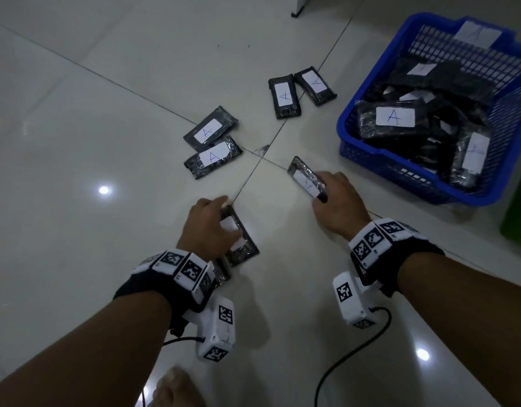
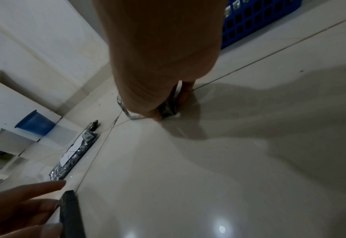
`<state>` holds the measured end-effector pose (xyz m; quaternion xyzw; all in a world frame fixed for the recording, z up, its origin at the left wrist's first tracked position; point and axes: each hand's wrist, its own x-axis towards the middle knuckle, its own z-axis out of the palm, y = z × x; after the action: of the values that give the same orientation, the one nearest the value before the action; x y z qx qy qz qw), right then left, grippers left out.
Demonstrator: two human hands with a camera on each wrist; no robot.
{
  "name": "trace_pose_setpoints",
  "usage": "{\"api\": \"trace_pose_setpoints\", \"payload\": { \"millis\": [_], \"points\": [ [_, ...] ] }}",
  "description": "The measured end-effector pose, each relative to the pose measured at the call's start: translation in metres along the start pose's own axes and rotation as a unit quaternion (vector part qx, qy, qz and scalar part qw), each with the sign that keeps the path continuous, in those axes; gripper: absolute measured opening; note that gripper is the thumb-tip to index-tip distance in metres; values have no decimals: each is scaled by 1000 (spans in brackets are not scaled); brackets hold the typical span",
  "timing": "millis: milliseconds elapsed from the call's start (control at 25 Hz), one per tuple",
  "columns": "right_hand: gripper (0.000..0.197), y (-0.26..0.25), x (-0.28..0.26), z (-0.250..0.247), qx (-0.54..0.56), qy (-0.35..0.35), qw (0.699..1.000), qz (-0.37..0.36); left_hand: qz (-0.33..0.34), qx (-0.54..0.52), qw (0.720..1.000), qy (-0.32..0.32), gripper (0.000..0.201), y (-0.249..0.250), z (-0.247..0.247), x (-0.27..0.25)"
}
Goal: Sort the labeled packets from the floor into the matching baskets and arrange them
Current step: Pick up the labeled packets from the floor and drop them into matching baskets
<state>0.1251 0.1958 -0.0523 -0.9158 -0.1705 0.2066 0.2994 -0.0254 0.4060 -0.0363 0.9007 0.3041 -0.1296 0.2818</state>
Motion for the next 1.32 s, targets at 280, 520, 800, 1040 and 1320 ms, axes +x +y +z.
{"api": "trace_pose_setpoints", "payload": {
  "millis": [280,520,800,1040,1320],
  "points": [
    [15,-19,-8,-18,277,-120,948,106,-82,26,993,-86,68,22,-5,19],
    [11,-35,-1,-44,301,65,950,54,-138,-404,898,-108,18,58,-30,42],
    [6,-64,6,-93,286,299,910,15,-94,-648,750,-96,21,119,-73,81],
    [23,-73,15,-146,273,429,859,56,-52,-640,765,-52,21,164,-86,95],
    [26,-5,35,-190,226,522,814,118,-9,-588,808,-21,21,253,-55,118]
  ]
}}
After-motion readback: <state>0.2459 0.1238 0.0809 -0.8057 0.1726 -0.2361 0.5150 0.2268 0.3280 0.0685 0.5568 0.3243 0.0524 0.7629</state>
